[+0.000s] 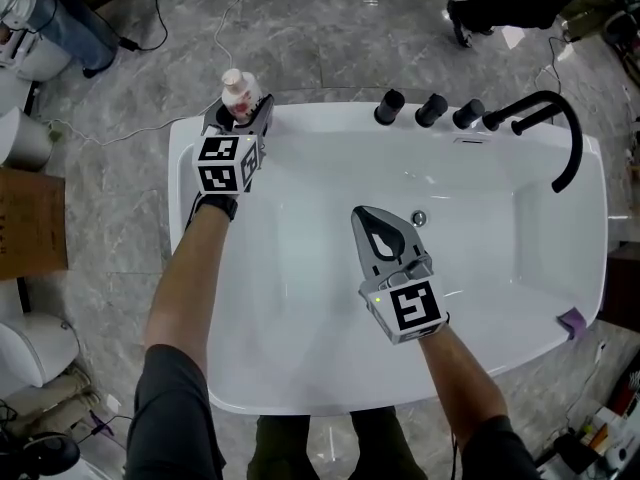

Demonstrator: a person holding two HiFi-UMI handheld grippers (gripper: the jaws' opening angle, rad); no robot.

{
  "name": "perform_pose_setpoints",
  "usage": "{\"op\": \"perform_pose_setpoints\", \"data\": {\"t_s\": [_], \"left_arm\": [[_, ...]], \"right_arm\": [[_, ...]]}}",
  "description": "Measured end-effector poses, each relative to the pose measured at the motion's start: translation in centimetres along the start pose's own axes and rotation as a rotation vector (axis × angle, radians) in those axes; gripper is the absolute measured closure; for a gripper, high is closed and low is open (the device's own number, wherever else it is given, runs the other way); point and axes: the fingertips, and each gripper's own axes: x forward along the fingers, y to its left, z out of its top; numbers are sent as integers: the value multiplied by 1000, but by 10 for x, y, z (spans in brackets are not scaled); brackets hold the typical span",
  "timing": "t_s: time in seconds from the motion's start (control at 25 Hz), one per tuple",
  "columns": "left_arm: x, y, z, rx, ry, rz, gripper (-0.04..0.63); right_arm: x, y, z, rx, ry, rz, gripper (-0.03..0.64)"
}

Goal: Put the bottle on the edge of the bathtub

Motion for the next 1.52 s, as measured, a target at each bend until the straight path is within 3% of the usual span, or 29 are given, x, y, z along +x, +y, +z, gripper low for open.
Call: {"op": "perform_pose_setpoints", "data": {"t_s": [0.52,0.92,1.04,1.2,1.52], "left_arm": [[7,9,4,-46,-48,117,370],[11,10,6,-37,-50,118,365],[9,8,10,2,-47,105,356],[5,4,15,29,-42,77,326],[-15,8,6,13,-16,71,272]], "right_arm": [[-12,-2,-14,-31,26,9,617],[-14,-3,-19,-36,40,12,617],[-13,0,-18,-11,31,11,617],[-13,2,-12,-15,24,18,617],[-11,4,-2,-6,9,13,617]]}}
